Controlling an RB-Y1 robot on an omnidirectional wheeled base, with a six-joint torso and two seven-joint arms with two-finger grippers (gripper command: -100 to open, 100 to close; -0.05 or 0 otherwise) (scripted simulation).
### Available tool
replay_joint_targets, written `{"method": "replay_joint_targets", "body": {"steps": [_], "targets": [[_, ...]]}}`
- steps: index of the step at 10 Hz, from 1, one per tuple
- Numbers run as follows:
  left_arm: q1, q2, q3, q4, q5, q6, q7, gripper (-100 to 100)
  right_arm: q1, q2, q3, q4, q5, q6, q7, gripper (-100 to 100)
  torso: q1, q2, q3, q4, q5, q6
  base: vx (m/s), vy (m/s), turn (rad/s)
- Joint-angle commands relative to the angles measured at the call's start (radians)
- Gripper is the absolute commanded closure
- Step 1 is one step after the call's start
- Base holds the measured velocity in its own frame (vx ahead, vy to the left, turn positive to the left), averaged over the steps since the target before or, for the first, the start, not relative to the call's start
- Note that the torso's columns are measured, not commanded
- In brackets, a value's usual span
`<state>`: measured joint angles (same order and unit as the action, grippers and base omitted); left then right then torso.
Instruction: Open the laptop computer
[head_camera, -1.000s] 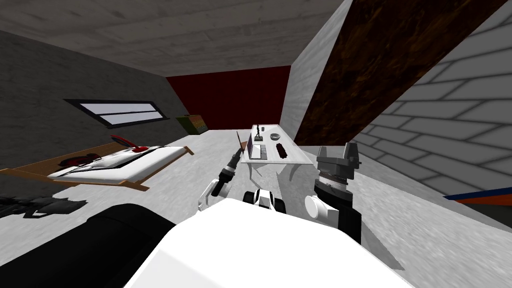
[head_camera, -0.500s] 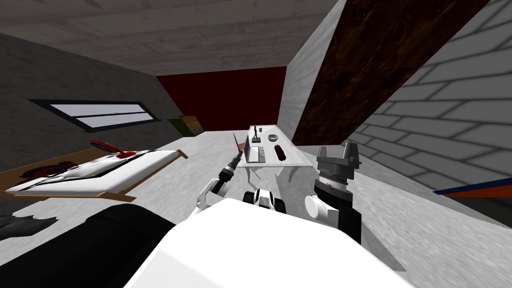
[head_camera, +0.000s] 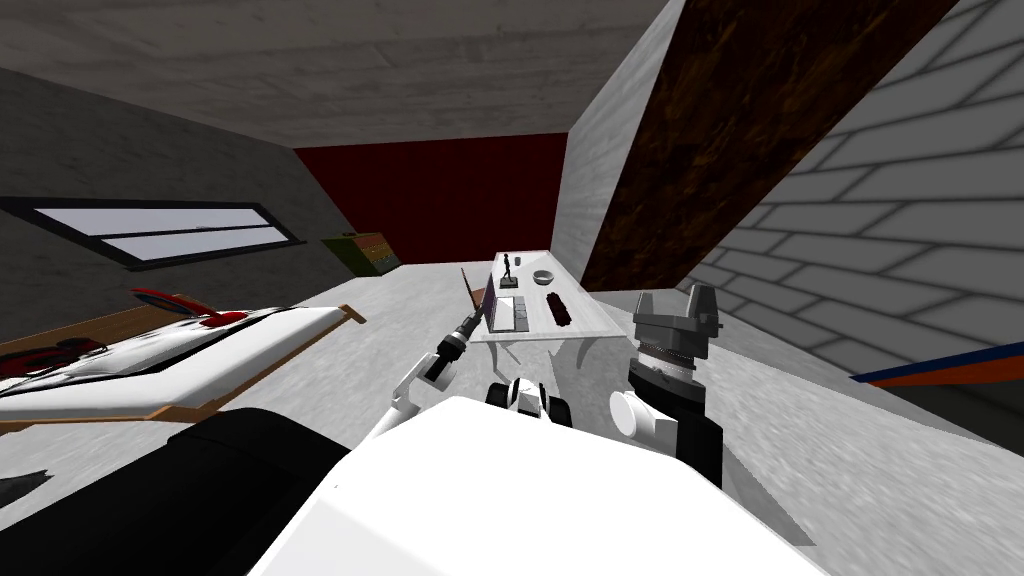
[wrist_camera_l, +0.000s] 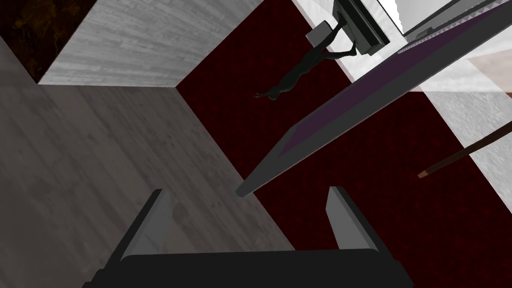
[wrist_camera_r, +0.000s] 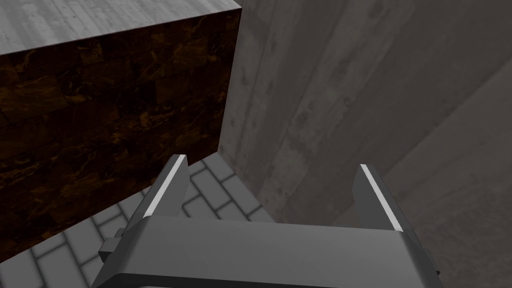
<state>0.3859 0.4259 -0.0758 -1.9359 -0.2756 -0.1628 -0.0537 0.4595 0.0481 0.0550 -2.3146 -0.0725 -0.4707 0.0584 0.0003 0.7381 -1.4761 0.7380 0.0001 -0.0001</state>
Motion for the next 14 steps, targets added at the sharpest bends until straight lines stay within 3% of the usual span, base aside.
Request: {"method": "replay_joint_targets", "body": {"steps": [1,3,4,5,13,14], "targets": [[-0.006,0.042,-0.002,0.021,-0.016,0.05,-0.003,-100,0.0,0.0,0.0,0.0,0.0,0.0,0.0,0,-0.001,0.0,0.0,0.0,0.0,0.0,0.099,0.013,-0.075],[-0.005,0.032,-0.003,0.016,-0.014,0.042,-0.004,-100,0.0,0.0,0.0,0.0,0.0,0.0,0.0,0,-0.001,0.003,0.002,0.001,0.0,0.0,0.027,0.006,-0.005],[-0.005,0.032,-0.003,0.016,-0.014,0.042,-0.004,100,0.0,0.0,0.0,0.0,0.0,0.0,0.0,0,-0.001,0.004,0.002,0.001,0.0,0.0,0.005,0.001,-0.001],[0.013,0.076,0.002,-0.003,-0.033,0.072,-0.018,100,0.0,0.0,0.0,0.0,0.0,0.0,0.0,0,-0.001,0.002,0.002,0.001,0.0,0.0,0.034,-0.075,-0.022],[0.086,0.249,0.023,-0.079,-0.109,0.191,-0.076,100,0.0,0.0,0.0,0.0,0.0,0.0,0.0,0,-0.001,-0.006,-0.003,-0.004,0.003,0.005,0.037,-0.134,-0.013],[0.08,0.236,0.028,-0.072,-0.103,0.179,-0.071,100,0.0,0.0,0.0,0.0,0.0,0.0,0.0,0,-0.001,-0.006,-0.003,-0.004,0.002,0.004,0.009,-0.046,0.009]]}}
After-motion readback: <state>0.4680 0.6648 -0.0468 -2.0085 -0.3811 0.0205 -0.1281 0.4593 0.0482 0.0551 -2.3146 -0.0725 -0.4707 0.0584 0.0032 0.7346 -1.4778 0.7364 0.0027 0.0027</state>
